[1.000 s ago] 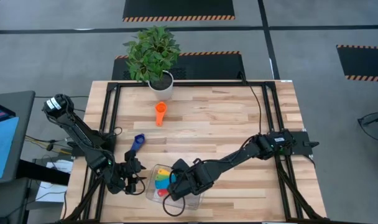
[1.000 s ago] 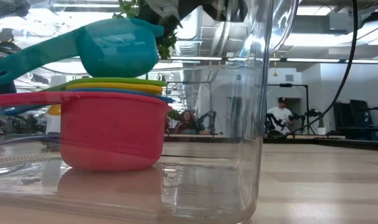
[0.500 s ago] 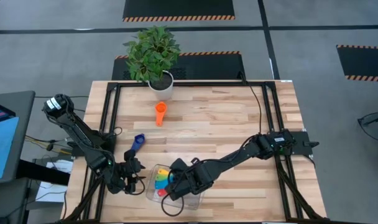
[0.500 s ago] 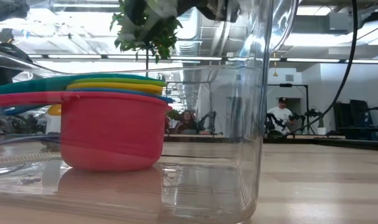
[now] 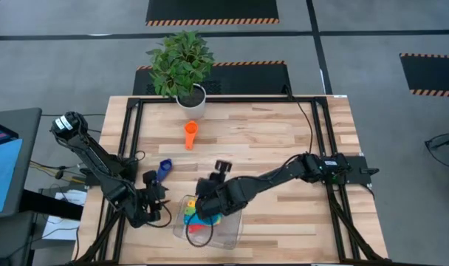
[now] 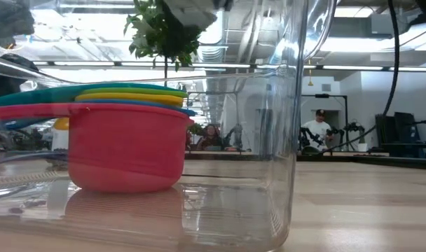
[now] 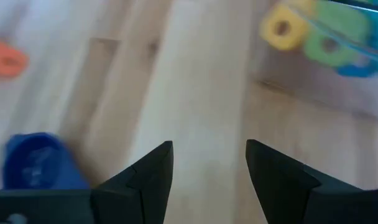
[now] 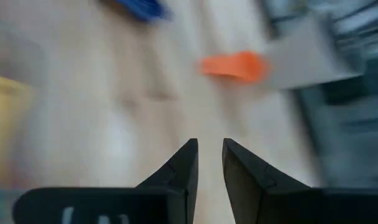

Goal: Nest measuring cups in basket
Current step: Stack the orange measuring cup on top of the light blue measuring cup

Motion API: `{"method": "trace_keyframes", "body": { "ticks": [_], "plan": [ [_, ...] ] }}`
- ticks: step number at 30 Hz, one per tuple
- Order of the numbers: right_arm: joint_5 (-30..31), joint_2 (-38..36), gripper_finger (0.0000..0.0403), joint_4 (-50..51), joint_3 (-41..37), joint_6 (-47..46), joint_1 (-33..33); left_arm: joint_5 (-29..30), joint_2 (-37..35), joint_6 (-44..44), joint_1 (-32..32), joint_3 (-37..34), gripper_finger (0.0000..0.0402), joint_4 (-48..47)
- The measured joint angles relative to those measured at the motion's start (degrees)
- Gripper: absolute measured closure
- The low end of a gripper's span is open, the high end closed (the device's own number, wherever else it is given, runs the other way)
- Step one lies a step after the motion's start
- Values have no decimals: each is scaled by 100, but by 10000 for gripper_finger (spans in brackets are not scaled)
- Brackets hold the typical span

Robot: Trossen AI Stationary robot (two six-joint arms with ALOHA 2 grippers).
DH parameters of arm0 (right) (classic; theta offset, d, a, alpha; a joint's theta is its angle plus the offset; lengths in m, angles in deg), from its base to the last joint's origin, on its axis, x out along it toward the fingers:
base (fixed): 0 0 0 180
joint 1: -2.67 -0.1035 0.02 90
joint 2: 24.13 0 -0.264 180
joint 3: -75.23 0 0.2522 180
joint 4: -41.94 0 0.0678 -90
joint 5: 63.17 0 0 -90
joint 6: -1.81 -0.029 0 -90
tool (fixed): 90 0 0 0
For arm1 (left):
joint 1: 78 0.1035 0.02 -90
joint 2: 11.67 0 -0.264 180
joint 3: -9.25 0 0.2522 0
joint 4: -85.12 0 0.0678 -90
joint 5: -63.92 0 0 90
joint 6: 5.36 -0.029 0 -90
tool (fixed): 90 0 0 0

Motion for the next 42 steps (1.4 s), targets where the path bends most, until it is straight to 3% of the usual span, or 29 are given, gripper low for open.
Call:
{"method": "trace_keyframes", "body": {
  "ticks": [3, 5, 10, 15, 17, 19, 22, 24, 26, 28, 32, 35, 38, 42],
  "plan": [
    [1194, 0, 317, 730, 0, 549, 298, 379, 0, 707, 81, 0, 210, -151],
    [1626, 0, 322, 1118, 0, 540, 600, 615, 0, 1299, 189, 0, 210, -171],
    [1602, 0, 333, 2105, -6, -251, 1606, 1075, 0, 2013, 577, 0, 210, -205],
    [619, -248, 334, 1564, 103, 1504, 2768, 978, 0, 1972, 1100, 0, 210, -262],
    [18, -441, 334, 1068, 125, 1876, 3242, 1047, 0, 1885, 1260, 0, 210, -281],
    [-1177, -582, 334, 333, 105, 2184, 3635, 1139, 0, 1759, 1433, 0, 210, -305],
    [-4082, -746, 334, -672, 99, 2029, 4164, 1157, 0, 1536, 1669, 0, 210, -337],
    [-5647, -797, 334, -1337, 101, 1591, 4322, 1012, 0, 1357, 1787, 0, 210, -399],
    [-6465, -804, 334, -1653, 105, 1279, 4308, 920, 0, 1122, 1877, -2, 210, -412],
    [-6787, -797, 334, -1694, 102, 1352, 4141, 940, 0, 865, 1972, -2, 210, -469],
    [-6833, -793, 334, -1435, 98, 2063, 3391, 1029, 0, 546, 2265, -2, 210, -530],
    [-6307, -948, 336, -602, 81, 2414, 2815, 914, 0, 524, 2484, -2, 210, -529],
    [-4945, -1098, 341, 672, 108, 2392, 2337, 1092, 0, 556, 2749, -2, 210, -521],
    [-2808, -1069, 349, 2128, 48, 1219, 1745, 1497, 0, 402, 3260, -2, 215, -481]
  ]
}}
